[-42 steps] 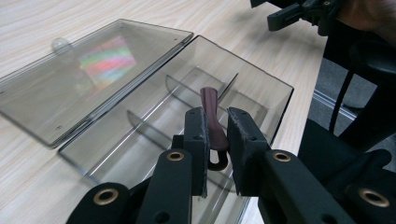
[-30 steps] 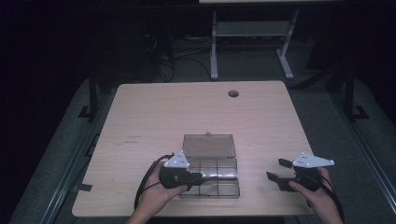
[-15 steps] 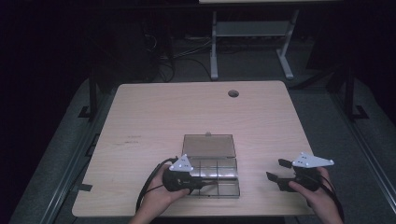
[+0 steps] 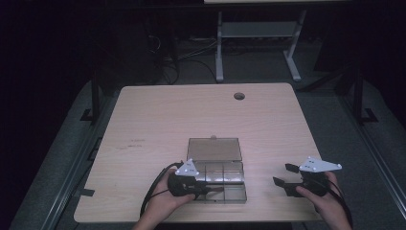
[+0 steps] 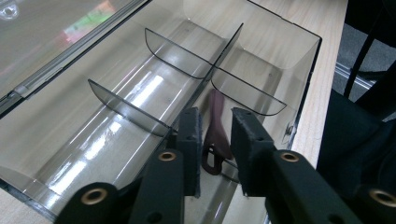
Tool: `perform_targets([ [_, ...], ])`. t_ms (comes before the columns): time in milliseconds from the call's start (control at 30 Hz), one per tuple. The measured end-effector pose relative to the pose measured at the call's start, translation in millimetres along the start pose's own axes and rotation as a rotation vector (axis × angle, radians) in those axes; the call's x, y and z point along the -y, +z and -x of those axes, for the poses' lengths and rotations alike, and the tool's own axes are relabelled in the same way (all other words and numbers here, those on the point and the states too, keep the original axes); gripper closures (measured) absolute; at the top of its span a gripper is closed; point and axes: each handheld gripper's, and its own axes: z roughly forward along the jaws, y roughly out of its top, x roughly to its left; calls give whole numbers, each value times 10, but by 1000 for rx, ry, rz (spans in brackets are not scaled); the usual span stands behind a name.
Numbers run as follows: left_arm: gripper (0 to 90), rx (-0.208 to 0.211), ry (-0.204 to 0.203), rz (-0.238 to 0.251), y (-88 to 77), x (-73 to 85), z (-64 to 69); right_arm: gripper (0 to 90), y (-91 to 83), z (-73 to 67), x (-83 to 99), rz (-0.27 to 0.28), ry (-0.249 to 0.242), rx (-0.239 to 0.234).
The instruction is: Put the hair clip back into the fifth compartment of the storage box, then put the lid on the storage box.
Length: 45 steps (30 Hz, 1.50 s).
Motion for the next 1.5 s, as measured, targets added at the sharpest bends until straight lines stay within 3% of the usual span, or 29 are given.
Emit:
perform_targets([
  [567,476,-26,-23,77,-197,38,-101,251,24,15,-10,6,15,-3],
  [867,412,-72,5,102,-310,45,-201,251,53,-19,-25,10,51,-18],
  [1267,304,-93,-70,68,-448,74,-348,236,118,-27,-62,5,72,-61],
  [1500,264,-118,-106,94,-535,68,-454,226,204,-11,-141,-3,84,-81],
])
